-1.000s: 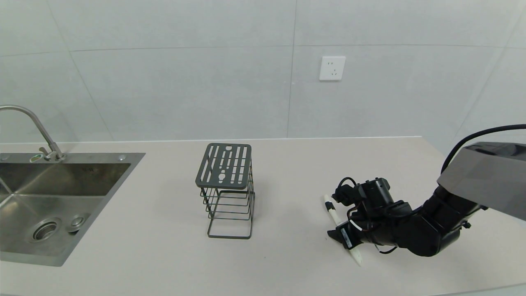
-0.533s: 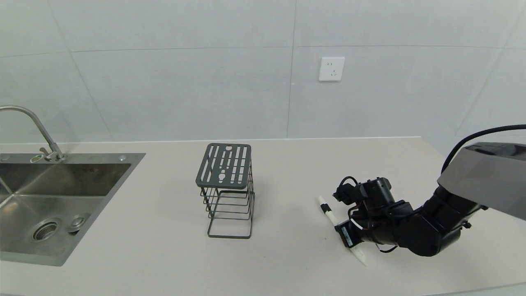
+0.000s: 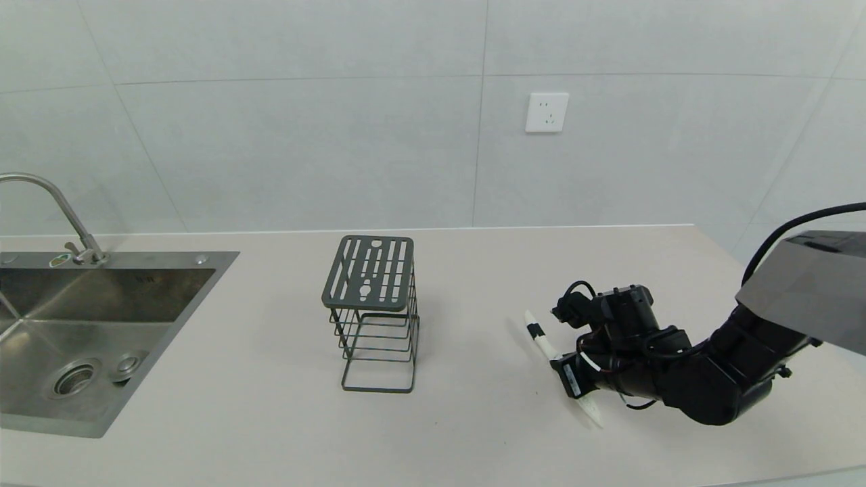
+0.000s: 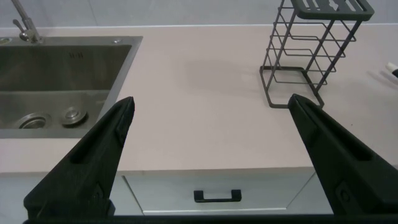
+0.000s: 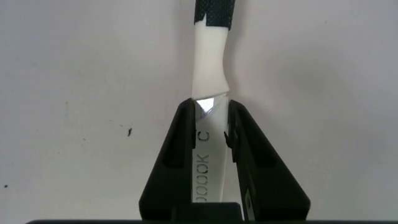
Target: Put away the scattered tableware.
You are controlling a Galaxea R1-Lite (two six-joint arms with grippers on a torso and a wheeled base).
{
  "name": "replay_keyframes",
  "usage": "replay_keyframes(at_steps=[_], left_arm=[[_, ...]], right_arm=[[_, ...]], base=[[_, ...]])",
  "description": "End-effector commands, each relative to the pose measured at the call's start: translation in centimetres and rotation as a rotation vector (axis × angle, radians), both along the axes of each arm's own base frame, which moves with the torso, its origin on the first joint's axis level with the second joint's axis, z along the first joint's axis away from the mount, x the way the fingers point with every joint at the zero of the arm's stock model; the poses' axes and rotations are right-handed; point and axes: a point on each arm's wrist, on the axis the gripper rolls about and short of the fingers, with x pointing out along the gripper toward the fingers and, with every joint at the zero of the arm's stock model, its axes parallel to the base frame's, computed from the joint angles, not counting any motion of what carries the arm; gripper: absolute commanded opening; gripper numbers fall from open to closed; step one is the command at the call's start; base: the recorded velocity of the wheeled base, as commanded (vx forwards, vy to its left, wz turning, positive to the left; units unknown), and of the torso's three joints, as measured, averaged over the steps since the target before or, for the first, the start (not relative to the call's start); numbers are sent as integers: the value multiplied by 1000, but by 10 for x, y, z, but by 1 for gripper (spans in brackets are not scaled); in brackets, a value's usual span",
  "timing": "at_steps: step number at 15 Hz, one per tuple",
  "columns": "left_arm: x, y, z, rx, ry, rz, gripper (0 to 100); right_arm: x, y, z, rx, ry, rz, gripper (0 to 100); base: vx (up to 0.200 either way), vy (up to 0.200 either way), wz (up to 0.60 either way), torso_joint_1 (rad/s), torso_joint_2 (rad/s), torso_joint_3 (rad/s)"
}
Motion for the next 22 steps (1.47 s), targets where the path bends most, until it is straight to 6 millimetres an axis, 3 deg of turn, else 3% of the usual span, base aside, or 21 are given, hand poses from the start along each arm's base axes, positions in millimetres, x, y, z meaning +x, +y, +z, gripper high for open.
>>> replay_keyframes(at_steps=[1,7,10,12,13,15,18,20,22], left_arm=[[0,0,0,0,1,-2,100],[0,0,0,-14,-1,4,100],[-3,0,26,-1,-258,1,100],[-4,-1,28,-1,-279,-24,100],[-5,-3,31,13,-289,-115,100],[-5,-6,54,36,-276,-245,100],[10,-8,93,48,-216,-368,100],[19,-10,101,68,-176,-466,100],[46,-13,105,76,-52,-620,100]], right_arm=[[-1,0,14,18,-40,2,0],[-11,4,53,91,-186,29,0],[-29,0,69,116,-233,38,0],[-35,-3,80,135,-260,47,0],[-42,-4,87,158,-271,77,0],[-52,-6,96,198,-319,107,0],[-61,-9,103,242,-379,142,0],[-64,-10,108,262,-407,158,0],[-73,-12,118,291,-443,188,0]], base=[[0,0,0,0,0,0],[0,0,0,0,0,0],[0,0,0,0,0,0],[0,0,0,0,0,0],[0,0,0,0,0,0],[0,0,0,0,0,0],[0,0,0,0,0,0],[0,0,0,0,0,0],[0,0,0,0,0,0]])
